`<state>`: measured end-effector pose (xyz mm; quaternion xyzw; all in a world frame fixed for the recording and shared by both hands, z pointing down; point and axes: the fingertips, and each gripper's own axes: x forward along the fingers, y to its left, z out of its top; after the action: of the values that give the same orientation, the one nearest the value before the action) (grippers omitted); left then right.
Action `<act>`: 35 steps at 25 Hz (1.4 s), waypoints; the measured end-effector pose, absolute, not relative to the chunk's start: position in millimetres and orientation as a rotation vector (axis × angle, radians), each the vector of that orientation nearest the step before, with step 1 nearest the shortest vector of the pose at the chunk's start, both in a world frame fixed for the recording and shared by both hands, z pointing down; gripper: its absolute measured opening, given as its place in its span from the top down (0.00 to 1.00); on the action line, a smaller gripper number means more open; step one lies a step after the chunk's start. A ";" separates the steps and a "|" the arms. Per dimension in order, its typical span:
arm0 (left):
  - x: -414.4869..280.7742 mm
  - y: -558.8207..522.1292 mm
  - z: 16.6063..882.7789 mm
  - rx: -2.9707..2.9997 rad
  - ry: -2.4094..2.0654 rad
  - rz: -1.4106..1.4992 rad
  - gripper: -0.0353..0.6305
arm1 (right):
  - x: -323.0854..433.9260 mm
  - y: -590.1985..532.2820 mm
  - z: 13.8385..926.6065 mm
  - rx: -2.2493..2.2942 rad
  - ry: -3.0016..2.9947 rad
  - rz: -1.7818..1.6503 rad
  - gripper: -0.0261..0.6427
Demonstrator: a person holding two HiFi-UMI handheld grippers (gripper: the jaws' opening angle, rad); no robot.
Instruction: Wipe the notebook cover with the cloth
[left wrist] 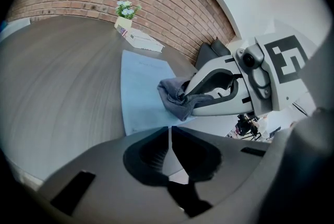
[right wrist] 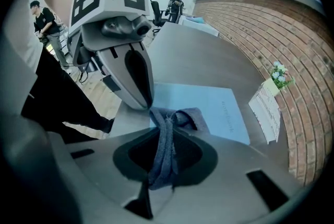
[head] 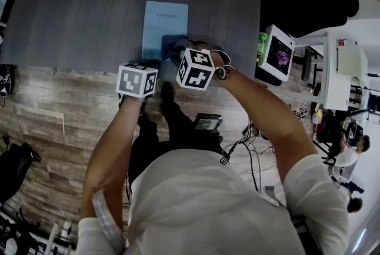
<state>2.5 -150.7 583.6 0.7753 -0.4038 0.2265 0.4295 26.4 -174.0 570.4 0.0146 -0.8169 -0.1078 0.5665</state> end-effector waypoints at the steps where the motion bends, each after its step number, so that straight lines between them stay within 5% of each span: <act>1: 2.5 -151.2 583.3 1.939 -1.011 0.567 0.90 | 26.9 -172.1 570.5 0.030 -1.922 -0.249 0.86; 22: -0.1 -134.0 579.1 1.976 -1.007 0.511 0.87 | 39.1 -108.7 542.0 -0.197 -1.963 -0.188 0.86; 35: -12.7 -130.4 567.1 1.974 -1.045 0.426 0.88 | 3.4 -172.6 513.8 -0.078 -1.982 -0.321 0.86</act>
<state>-12.7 -130.4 567.1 0.7877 -0.4171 0.1701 0.4203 3.4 -172.6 513.8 -0.0327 -0.8326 -0.1350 0.5361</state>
